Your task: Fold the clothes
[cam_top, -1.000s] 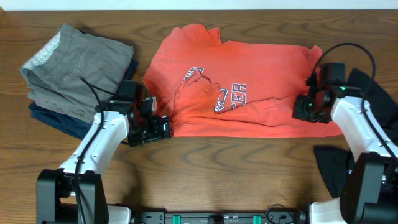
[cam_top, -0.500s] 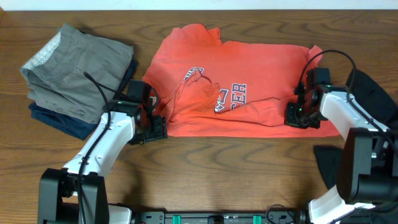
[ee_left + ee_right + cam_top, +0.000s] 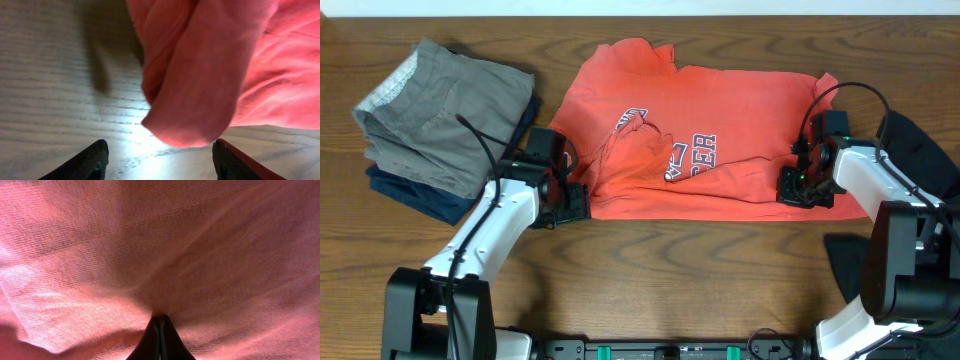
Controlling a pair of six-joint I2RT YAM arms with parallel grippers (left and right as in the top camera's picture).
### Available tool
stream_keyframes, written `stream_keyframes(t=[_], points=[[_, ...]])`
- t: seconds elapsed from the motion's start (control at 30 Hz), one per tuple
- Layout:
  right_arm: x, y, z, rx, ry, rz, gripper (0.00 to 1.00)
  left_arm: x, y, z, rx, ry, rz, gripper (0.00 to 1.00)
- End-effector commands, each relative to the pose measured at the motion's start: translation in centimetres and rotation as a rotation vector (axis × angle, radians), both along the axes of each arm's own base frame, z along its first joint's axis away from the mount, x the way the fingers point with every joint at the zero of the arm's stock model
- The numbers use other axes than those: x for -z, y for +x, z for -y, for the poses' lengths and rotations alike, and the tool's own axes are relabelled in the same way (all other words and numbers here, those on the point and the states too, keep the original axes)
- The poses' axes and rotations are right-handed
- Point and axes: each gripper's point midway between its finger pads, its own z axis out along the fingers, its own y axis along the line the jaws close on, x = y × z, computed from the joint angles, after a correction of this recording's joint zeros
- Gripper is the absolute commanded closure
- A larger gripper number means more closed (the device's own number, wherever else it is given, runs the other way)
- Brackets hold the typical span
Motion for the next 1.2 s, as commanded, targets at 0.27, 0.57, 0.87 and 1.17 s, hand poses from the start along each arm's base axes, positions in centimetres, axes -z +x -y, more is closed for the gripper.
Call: stream_keyframes(t=[0.27,0.57,0.87,1.17], points=[[0.7,-0.7,-0.5,-0.027,0.007,-0.033,0.99,1.5,-0.1,-0.4,0.019,0.077,-0.013,0.70],[0.8,-1.0,0.1,-0.016,-0.021,-0.045,0.99,1.3,0.1,-5.9,-0.040,0.387,0.004,0.94],[0.8,-1.2,1.1,0.022,-0.043,-0.058,0.99,-0.7,0.8,-3.9,-0.077,0.228,0.027,0.94],[0.8,-1.3,1.1,0.030,-0.042,-0.060,0.99,-0.4,-1.3,1.4,-0.005,-0.033,-0.062,0.47]])
